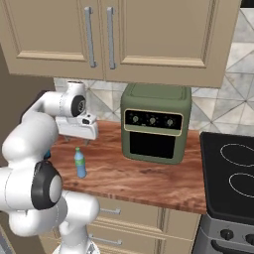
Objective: Place the drinks on the dining counter in a tight cluster.
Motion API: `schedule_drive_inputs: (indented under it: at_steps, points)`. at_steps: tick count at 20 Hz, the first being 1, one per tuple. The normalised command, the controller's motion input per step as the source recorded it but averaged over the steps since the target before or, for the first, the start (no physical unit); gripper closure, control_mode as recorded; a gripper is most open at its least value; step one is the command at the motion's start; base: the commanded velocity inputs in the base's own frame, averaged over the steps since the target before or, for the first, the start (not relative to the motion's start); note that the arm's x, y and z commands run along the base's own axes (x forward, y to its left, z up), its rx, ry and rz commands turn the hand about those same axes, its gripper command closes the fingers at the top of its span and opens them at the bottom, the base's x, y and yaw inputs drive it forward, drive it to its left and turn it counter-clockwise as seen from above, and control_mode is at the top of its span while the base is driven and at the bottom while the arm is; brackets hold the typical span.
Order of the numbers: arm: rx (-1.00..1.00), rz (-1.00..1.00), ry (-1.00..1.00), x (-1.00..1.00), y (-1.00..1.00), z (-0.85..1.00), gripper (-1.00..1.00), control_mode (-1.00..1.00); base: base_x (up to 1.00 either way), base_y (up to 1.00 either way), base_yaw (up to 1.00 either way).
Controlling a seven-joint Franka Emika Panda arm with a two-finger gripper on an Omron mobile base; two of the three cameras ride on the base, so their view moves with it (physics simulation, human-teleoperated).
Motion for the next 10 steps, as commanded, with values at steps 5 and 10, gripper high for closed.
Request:
schedule_drive_inputs:
  at_steps: [5, 10]
  points:
    - [0.0, -0.09, -0.02, -0.28, 0.0, 0.0, -1.0, -1.0, 0.0, 0.0, 0.0]
    - [-0.03, -0.06, 0.02, 0.03, 0.01, 0.02, -1.0, -1.0, 0.0, 0.0, 0.0]
